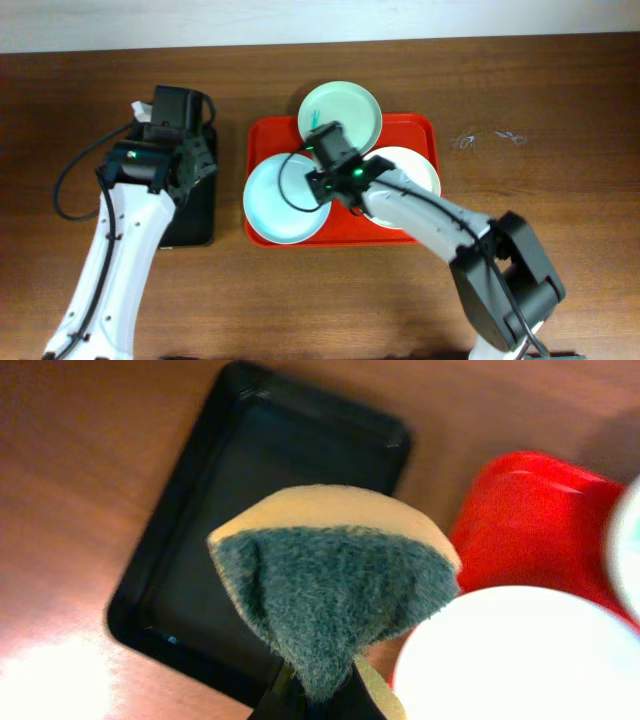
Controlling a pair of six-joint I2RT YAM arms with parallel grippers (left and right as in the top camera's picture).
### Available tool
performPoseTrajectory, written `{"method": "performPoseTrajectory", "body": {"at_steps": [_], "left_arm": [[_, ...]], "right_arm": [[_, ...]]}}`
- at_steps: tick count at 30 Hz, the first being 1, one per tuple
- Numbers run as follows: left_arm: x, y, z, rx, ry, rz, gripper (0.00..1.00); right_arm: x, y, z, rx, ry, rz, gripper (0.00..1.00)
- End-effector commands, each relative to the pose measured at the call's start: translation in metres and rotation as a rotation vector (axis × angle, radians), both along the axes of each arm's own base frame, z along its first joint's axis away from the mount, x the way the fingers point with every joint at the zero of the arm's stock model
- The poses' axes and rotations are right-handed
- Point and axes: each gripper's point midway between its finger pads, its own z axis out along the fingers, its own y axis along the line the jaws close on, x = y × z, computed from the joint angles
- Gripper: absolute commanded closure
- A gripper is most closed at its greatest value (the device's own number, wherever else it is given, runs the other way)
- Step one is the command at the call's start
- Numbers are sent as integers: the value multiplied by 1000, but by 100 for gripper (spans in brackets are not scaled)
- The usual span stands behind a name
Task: Clean dirty plates on tray and stack at the side
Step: 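Lift the light blue plate with the right gripper and carry it right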
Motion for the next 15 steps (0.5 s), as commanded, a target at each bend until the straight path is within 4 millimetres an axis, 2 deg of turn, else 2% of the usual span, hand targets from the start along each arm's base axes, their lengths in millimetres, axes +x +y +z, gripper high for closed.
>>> {"method": "performPoseTrajectory", "body": {"at_steps": [1, 2, 6, 11, 15], "left_arm": [[-4, 26, -19, 33, 57, 77, 100], [-4, 31, -21, 34, 65, 90, 100], [-4, 38, -27, 32, 82, 110, 100], [-1, 38, -29, 32, 80, 110, 100], [-1, 38, -29, 32, 80, 110, 100]], "right_arm": [[18, -15, 76, -366, -352, -64, 96], [17, -21, 99, -499, -452, -100, 96], [2, -26, 158, -892, -667, -116, 96], [-11, -32, 194, -1195, -699, -109, 96], [-14, -38, 202, -1293, -678, -111, 96]]}}
